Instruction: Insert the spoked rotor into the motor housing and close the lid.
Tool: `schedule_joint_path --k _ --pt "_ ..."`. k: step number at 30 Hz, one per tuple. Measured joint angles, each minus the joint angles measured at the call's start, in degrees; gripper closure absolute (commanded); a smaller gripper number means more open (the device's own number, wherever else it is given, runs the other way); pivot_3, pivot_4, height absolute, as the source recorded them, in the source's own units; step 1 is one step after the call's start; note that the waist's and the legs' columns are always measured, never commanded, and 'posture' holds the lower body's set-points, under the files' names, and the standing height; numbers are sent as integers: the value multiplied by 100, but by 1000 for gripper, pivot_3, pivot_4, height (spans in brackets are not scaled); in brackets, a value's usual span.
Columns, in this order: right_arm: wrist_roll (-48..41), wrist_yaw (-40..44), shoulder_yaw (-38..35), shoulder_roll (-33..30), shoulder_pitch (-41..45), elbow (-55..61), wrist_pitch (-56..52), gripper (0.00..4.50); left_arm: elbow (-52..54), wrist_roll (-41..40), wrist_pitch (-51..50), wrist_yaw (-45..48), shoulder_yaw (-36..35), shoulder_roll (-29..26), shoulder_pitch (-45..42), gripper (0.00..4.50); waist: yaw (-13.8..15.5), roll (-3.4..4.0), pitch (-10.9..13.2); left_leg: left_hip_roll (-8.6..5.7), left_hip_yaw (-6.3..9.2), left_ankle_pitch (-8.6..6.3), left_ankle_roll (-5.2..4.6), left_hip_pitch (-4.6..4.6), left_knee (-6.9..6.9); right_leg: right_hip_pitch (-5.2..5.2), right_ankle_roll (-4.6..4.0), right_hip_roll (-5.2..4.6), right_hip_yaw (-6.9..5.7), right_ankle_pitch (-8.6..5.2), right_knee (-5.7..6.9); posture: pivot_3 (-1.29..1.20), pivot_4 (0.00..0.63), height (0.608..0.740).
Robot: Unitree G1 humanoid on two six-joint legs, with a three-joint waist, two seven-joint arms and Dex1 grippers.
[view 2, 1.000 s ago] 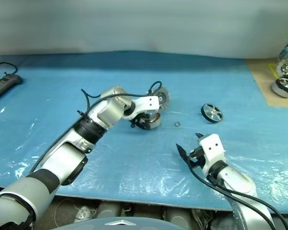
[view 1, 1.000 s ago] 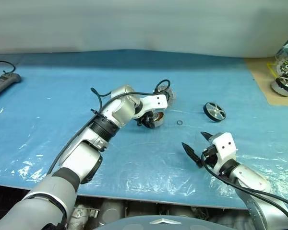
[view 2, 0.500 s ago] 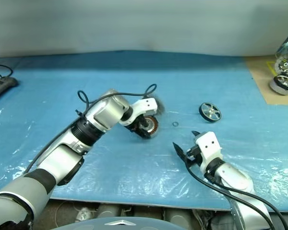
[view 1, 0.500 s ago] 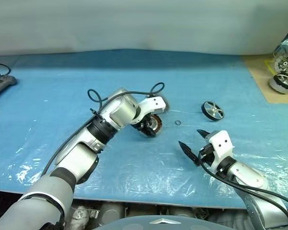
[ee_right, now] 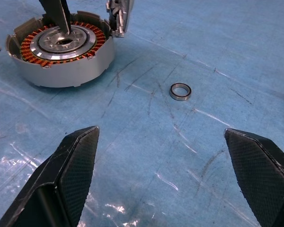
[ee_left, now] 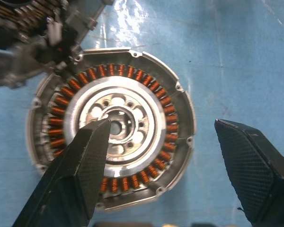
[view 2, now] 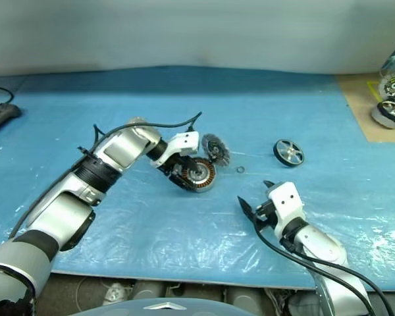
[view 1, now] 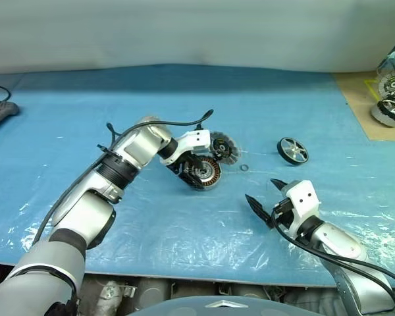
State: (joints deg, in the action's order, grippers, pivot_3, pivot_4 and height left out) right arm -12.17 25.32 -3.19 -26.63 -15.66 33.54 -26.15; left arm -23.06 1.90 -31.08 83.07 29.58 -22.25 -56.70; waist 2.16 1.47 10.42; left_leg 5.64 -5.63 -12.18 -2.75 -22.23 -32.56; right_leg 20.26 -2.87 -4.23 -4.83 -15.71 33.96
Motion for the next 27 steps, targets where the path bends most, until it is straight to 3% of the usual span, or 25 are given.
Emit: schedule_joint_path --k 3,6,10,15,23,27 --pt "19 -1 21 14 55 -45 20 0 -449 -126 1044 -122 -323 25 2 719 3 -1 1 0 0 -1 -1 -4 -2 0 1 0 -2 1 1 0 150 740" --pt "26 9 23 14 79 -85 57 0 -968 -121 2755 -227 -516 9 12 719 10 -2 1 0 1 -4 -6 -6 -11 -1 5 0 -3 3 1 0 150 740" --pt "27 39 23 11 80 -127 70 0 -1725 -76 4610 216 -517 -18 -8 719 9 -8 4 0 2 -5 -7 -7 -19 -2 11 -1 -3 7 9 0 150 740" --pt "30 75 20 5 116 -142 73 0 -2765 -64 5732 727 -540 98 -558 719 30 -39 23 0 6 -4 -5 -4 -45 4 11 -5 0 6 54 0 150 740" --pt "59 64 19 7 103 -150 73 0 -4163 784 7624 412 -313 475 -1231 719 29 -60 36 0 5 0 5 15 -49 -6 15 -5 2 6 67 0 150 740" --pt "71 15 12 13 -50 -133 73 0 -4501 1058 8017 485 -267 507 -1372 719 48 -69 41 0 7 11 27 15 -49 -6 22 -5 0 8 71 0 150 740"
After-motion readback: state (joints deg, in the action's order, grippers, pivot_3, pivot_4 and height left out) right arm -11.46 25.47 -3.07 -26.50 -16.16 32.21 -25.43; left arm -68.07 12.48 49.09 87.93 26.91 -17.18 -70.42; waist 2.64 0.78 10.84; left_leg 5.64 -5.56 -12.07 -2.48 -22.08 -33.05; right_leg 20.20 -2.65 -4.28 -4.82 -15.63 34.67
